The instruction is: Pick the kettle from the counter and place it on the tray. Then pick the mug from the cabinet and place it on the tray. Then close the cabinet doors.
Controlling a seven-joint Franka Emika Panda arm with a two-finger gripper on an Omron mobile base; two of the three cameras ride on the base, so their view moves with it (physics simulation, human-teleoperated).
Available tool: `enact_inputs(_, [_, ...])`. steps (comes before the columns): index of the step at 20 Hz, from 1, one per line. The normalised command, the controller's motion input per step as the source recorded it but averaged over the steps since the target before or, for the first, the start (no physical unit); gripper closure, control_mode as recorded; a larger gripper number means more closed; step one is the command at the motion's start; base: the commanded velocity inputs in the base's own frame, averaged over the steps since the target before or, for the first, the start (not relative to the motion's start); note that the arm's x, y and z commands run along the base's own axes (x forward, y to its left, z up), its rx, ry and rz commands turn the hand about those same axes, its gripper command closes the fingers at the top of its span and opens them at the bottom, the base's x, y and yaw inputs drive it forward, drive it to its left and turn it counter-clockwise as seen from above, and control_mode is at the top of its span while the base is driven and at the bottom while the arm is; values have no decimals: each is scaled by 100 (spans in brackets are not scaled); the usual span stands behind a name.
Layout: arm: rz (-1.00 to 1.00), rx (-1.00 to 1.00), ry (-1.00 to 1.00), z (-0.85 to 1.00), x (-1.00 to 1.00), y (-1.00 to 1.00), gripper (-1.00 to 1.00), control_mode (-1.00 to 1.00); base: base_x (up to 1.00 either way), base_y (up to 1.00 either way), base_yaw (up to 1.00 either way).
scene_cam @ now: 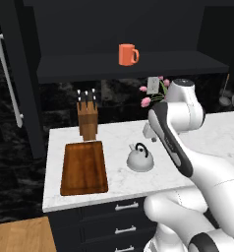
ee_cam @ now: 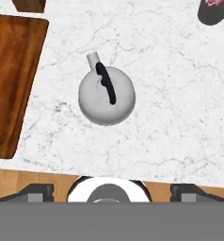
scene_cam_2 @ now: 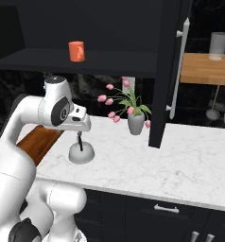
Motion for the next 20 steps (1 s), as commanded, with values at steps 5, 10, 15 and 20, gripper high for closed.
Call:
enact_inputs(5, [0, -1, 0, -48, 45, 17, -100, -100, 0, 0, 0])
enact_inputs(10, [0, -6, -3, -39, 63, 26, -100, -100, 0, 0, 0])
enact_inputs(15, [0, -3, 0, -27, 50, 8, -100, -100, 0, 0, 0])
enact_inputs(20, [0, -2, 4, -14, 21, -4, -100, -100, 0, 0, 0])
